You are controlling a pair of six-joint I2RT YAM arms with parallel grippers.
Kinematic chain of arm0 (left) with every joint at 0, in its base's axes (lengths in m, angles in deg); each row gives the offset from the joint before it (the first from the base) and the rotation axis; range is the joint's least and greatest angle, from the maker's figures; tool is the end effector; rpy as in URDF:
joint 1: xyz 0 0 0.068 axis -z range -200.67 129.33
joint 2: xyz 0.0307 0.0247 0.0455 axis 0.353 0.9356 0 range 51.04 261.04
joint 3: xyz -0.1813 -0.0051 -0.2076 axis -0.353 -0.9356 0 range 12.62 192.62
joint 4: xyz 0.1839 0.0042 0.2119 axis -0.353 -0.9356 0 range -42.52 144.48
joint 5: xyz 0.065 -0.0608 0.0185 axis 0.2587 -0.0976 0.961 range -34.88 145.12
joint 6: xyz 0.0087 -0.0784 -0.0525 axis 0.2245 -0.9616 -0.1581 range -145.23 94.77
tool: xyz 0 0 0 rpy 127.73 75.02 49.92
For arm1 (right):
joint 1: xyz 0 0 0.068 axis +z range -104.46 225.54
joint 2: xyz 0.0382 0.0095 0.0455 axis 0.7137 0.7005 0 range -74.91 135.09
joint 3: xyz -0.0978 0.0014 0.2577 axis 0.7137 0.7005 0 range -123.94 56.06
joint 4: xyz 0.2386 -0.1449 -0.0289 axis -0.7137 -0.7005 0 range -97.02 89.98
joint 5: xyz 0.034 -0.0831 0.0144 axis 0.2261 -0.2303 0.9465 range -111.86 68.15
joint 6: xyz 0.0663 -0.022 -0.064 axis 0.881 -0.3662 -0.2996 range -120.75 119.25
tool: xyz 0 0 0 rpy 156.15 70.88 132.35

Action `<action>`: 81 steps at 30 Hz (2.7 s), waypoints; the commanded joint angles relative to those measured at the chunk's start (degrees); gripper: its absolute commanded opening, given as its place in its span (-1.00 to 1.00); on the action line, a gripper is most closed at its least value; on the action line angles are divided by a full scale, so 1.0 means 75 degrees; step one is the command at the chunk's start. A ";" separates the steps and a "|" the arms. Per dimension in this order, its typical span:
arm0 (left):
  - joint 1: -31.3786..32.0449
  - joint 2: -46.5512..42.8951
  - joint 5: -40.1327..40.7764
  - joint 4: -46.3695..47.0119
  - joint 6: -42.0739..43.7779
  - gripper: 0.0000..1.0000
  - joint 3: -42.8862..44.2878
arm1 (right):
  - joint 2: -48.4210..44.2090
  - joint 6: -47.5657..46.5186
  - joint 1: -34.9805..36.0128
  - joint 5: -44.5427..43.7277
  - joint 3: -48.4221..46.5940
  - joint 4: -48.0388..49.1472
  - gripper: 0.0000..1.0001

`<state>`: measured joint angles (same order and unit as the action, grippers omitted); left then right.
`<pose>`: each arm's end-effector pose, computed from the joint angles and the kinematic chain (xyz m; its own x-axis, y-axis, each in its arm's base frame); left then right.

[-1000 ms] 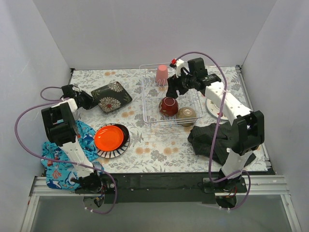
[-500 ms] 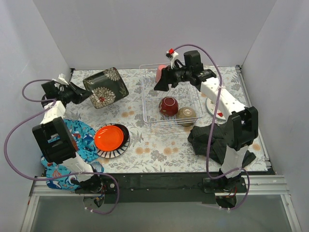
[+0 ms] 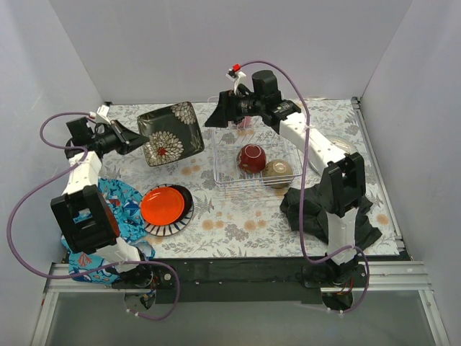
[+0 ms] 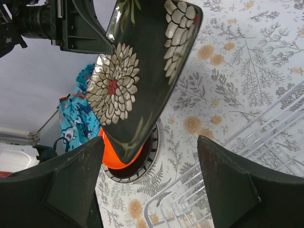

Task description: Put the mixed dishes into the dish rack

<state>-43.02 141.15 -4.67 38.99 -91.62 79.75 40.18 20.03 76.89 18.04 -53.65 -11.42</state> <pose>0.3794 0.0760 0.2593 -0.6287 -0.7568 0.1790 -0.3531 0.0727 -0.9328 0.4298 0.3262 0.3498 -0.5581 -0.0214 -0.8295 -0.7761 0.3672 0.5127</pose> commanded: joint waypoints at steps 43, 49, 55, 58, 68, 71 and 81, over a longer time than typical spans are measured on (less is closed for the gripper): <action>0.0800 0.0548 0.0882 0.0623 -0.0604 0.58 0.1538 | -0.2137 -0.2535 -0.0020 -0.6574 -0.0526 -0.1644 -0.97; 0.0613 0.0724 0.0858 0.0787 -0.0898 0.57 0.1373 | -0.2244 -0.3155 -0.0091 -0.7615 -0.0722 -0.1820 -0.97; 0.0613 0.0795 0.0999 0.0823 -0.0863 0.57 0.1385 | -0.1190 -0.4363 -0.0172 -0.8800 -0.2373 -0.2908 -0.97; 0.0601 0.0771 0.0999 0.0811 -0.0723 0.57 0.1280 | -0.0732 -0.4761 -0.0184 -0.9092 -0.3054 -0.3693 -0.97; 0.0543 0.0759 0.1070 0.0811 -0.0616 0.55 0.0846 | -0.0474 -0.4774 -0.0559 -0.9503 -0.3372 -0.4035 -0.97; 0.0519 0.0806 0.1070 0.0811 -0.0640 0.55 0.0811 | -0.0649 -0.4216 -0.0595 -1.0028 -0.2882 -0.3884 -0.97; 0.0460 0.0923 0.1070 0.0811 -0.0664 0.54 0.0811 | -0.0404 -0.3533 -0.0630 -1.0710 -0.2809 -0.3836 -0.97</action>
<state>-39.30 147.38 3.31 44.48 -97.21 86.16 39.72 -9.52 71.97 -56.29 -70.59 -48.60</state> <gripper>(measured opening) 0.773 0.110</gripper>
